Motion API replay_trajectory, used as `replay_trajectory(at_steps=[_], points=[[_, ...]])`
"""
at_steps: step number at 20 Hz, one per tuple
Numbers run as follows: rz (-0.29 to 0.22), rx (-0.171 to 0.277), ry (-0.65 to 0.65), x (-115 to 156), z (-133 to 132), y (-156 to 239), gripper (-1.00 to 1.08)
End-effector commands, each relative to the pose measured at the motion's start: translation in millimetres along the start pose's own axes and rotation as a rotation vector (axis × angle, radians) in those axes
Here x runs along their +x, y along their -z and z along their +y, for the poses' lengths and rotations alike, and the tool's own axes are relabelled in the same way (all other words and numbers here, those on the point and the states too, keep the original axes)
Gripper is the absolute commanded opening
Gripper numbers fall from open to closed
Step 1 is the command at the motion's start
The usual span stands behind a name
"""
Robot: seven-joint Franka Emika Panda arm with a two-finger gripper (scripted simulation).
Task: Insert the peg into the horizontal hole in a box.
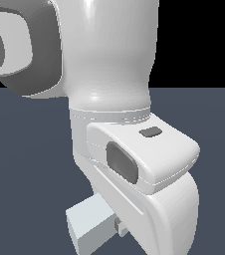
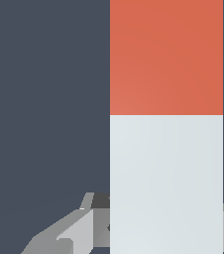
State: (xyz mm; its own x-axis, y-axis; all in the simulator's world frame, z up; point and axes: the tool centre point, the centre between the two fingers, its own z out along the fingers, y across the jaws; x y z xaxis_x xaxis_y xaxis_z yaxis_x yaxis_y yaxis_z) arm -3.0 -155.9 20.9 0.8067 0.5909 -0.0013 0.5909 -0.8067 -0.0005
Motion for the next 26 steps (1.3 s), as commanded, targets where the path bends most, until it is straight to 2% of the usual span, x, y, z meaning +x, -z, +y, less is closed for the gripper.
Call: replay_trajectory(at_steps=[1,5,10,18,26], points=[[0.001,-0.001,0.018,3.8,-2.0,1.6,-1.00],[0.001,-0.001,0.085,15.6,-9.7,6.3,-1.00],[0.001,-0.002,0.230,39.0,-29.0,16.4,-1.00],[0.000,-0.002,0.568,80.4,-86.2,39.6,-1.00],[0.000,-0.002,0.800,95.4,-133.0,55.4,-1.00]])
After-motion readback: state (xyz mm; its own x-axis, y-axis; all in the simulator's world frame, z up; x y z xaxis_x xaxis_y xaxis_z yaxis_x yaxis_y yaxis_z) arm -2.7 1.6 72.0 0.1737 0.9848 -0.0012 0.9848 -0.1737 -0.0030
